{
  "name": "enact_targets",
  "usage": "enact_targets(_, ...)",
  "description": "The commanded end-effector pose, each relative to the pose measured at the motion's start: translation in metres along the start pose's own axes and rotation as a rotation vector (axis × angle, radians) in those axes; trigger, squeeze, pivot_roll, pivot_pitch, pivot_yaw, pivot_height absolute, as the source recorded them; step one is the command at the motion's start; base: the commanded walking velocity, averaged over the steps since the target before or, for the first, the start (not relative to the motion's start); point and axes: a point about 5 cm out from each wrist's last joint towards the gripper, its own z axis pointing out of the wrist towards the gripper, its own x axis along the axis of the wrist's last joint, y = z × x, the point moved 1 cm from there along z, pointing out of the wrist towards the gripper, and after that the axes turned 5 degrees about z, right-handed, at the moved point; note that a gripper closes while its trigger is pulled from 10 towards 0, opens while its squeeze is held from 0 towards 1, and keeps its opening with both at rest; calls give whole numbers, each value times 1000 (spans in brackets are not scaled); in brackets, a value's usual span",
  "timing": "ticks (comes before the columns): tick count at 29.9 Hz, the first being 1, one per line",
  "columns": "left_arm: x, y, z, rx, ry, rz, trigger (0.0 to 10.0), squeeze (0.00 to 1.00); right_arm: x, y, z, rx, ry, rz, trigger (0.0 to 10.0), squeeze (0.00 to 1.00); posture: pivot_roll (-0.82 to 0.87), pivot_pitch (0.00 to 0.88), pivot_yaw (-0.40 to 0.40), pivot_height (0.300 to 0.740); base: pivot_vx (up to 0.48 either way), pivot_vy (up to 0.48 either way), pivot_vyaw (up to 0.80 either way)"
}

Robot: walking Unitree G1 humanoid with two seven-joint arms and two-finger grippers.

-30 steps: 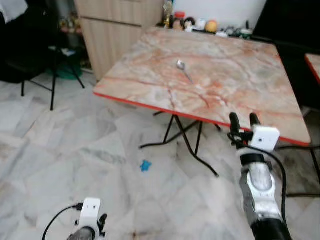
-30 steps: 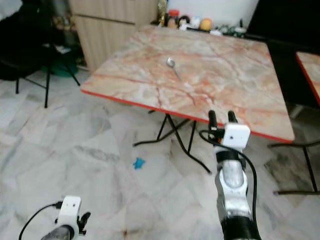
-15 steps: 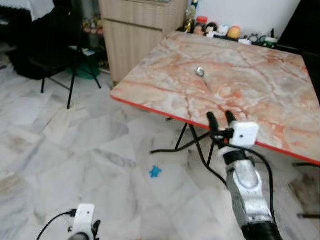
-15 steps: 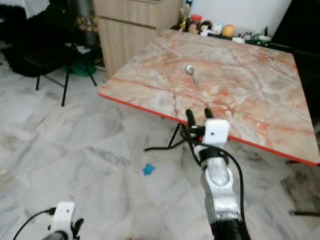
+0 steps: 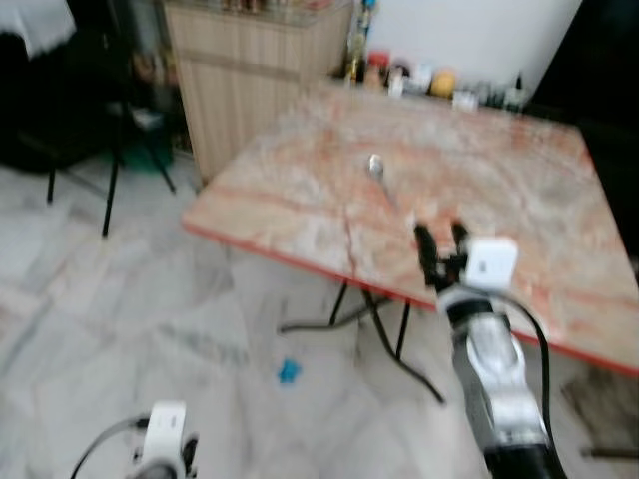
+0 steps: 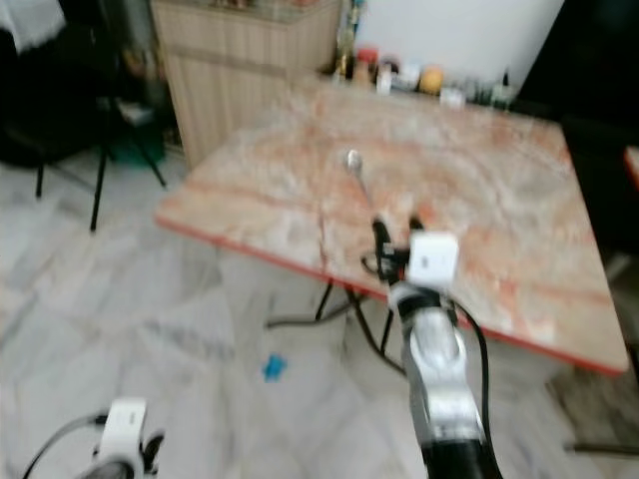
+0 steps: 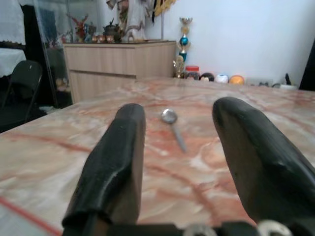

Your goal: Setting the table

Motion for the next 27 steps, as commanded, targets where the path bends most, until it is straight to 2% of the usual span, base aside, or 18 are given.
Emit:
enact_targets(1, 2, 10, 1, -22, 3, -10, 10000, 0, 3, 8, -3, -11, 2, -37, 10000, 0, 83, 0, -60, 740, 296, 0, 800)
enact_targets(7, 2, 10, 1, -23, 2, -10, 10000, 0, 4, 4, -4, 12, 2, -8, 10000, 0, 81, 0, -61, 740, 296, 0, 726)
enact_targets(27, 1, 15, 1, -33, -2, -10, 10000, 0, 4, 5, -5, -3, -16, -2, 10000, 0, 76, 0, -62, 740, 296, 0, 0)
